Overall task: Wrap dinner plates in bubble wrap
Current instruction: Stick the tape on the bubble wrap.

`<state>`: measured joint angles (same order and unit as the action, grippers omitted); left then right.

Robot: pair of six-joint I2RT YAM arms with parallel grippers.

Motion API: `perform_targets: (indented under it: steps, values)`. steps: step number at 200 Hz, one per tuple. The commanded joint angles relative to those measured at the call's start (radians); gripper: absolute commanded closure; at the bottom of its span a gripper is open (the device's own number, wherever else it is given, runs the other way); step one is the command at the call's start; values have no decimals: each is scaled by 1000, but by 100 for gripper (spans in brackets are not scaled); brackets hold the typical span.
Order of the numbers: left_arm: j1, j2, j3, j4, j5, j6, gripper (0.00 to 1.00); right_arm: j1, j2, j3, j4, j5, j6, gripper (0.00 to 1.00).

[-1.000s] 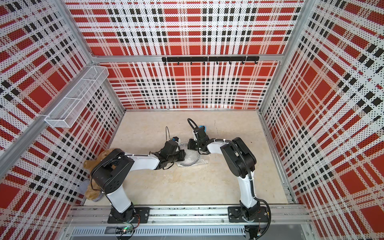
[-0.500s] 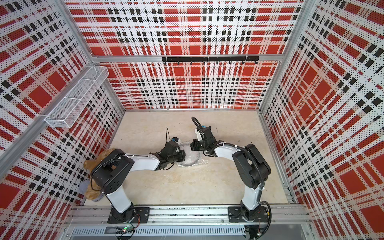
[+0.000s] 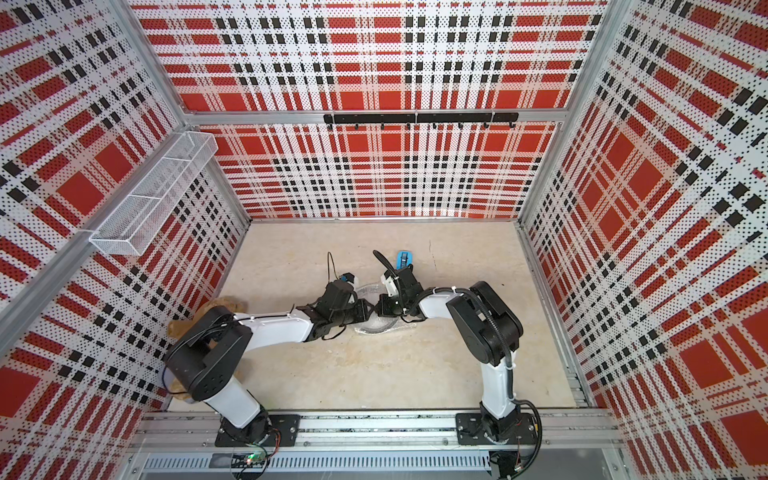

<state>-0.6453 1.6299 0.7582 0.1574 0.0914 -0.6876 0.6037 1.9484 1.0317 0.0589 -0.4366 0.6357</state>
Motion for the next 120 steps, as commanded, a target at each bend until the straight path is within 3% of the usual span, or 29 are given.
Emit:
perform_targets:
  steps: [1,36,67,120]
  values:
    - [22,-95,-6,-18,24,-27,65,-5,33,-25,-128,93,11,100]
    - [69,-156,-44,26,75,-83,64,-5,27,-29,-127,99,15,100]
    - [85,-56,20,49,183,-116,80,-3,26,-29,-121,102,20,100]
    - [51,64,84,96,209,-163,87,-5,24,-35,-117,107,26,100]
